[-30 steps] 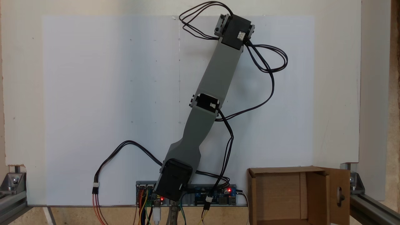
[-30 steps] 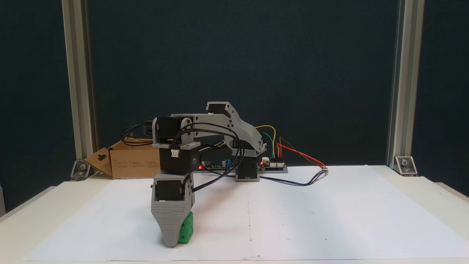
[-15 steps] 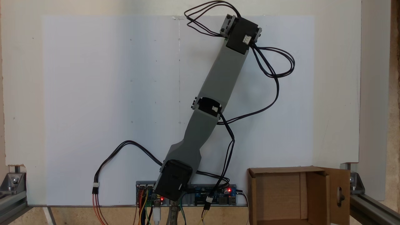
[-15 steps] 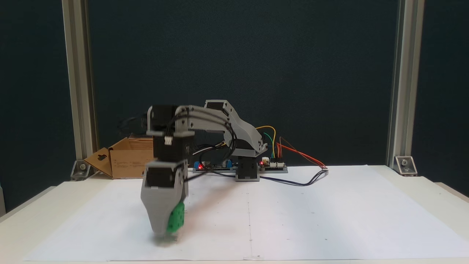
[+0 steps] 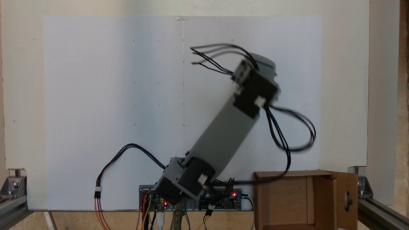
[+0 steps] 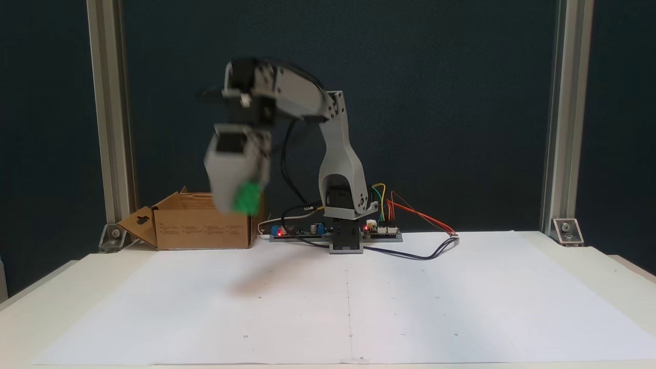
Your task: Grasp a green dice and put it in the bin.
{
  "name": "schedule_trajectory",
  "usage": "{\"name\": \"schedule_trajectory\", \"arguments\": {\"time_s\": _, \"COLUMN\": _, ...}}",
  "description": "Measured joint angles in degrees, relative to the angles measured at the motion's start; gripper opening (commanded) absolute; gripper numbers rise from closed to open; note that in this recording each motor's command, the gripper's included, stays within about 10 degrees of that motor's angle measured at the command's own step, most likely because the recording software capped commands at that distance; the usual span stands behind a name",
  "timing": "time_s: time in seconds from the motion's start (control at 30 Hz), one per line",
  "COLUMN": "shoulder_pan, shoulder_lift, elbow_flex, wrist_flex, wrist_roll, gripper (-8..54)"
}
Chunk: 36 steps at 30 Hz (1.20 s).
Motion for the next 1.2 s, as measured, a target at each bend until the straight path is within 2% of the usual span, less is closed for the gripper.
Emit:
{"name": "schedule_trajectory", "arguments": {"time_s": 0.2, "shoulder_pan": 24.08, "shoulder_lift": 14.85, "elbow_flex": 3.08, "wrist_flex": 0.79, "wrist_roll": 0.0, "gripper": 12.1}}
{"name": "schedule_trajectory", "arguments": {"time_s": 0.53, "shoulder_pan": 53.7, "shoulder_lift": 15.29, "elbow_flex": 3.16, "wrist_flex": 1.41, "wrist_roll": -4.83, "gripper": 12.1}}
{"name": "schedule_trajectory", "arguments": {"time_s": 0.77, "shoulder_pan": 65.48, "shoulder_lift": 8.09, "elbow_flex": 3.16, "wrist_flex": 1.23, "wrist_roll": -8.61, "gripper": 12.1}}
{"name": "schedule_trajectory", "arguments": {"time_s": 1.07, "shoulder_pan": 67.85, "shoulder_lift": -2.29, "elbow_flex": 11.69, "wrist_flex": -8.26, "wrist_roll": -11.6, "gripper": 12.1}}
{"name": "schedule_trajectory", "arguments": {"time_s": 1.1, "shoulder_pan": 68.03, "shoulder_lift": -2.9, "elbow_flex": 12.66, "wrist_flex": -10.11, "wrist_roll": -11.78, "gripper": 12.8}}
{"name": "schedule_trajectory", "arguments": {"time_s": 1.2, "shoulder_pan": 68.64, "shoulder_lift": -3.34, "elbow_flex": 15.47, "wrist_flex": -13.62, "wrist_roll": -12.04, "gripper": 28.9}}
